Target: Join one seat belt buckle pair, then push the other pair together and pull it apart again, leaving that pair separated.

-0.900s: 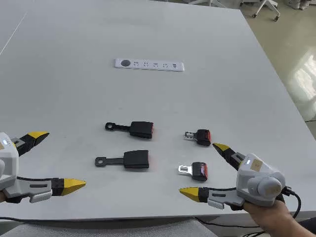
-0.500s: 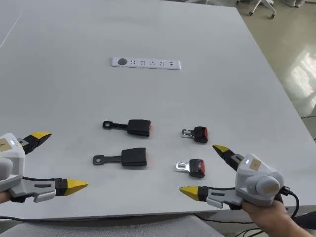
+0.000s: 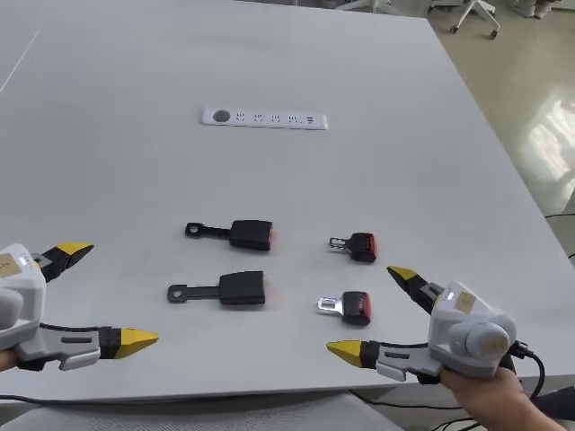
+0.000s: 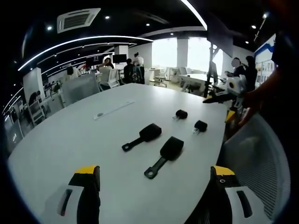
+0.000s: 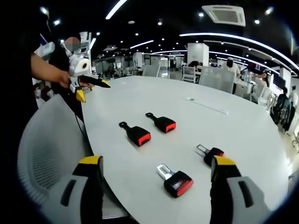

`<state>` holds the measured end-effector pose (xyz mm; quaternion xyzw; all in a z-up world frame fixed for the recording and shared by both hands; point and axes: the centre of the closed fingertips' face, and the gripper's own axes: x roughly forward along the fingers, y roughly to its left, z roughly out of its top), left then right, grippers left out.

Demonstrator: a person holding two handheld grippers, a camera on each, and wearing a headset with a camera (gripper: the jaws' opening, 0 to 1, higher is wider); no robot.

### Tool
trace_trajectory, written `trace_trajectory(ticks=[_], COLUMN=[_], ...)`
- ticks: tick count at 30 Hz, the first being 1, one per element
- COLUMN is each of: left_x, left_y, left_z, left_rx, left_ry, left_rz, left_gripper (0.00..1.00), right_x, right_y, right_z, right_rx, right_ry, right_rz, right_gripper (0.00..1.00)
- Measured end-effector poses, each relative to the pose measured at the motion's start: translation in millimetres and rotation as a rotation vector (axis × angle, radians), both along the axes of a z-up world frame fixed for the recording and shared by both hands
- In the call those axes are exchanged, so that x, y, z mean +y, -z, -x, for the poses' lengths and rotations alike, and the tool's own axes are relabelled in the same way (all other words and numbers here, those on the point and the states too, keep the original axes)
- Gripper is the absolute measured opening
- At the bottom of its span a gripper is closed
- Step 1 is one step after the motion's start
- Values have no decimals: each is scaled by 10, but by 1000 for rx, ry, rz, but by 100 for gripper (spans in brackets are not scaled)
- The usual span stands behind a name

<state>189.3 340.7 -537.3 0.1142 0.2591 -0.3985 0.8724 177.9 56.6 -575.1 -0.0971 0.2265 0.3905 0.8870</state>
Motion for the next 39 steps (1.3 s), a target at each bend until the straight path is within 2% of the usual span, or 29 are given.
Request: trace_trajectory(ticks=[15,35,39], left_x=[-44,-95,-117], left_y=[-3,16,27], left_z=[-16,-84,-96], left_rx=[-3,3,5], left_ry=[4,9,15], left_rz=[-7,-9,-10], left_gripper=[100,99,99], right_x=[-42,-83,-102], right_y=[28,34,63], right_z=[11,-57,-67], right_rx=[9,14,17], right_ry=[2,5,-4], right_rz=[2,5,19], right_gripper=[95,94,94])
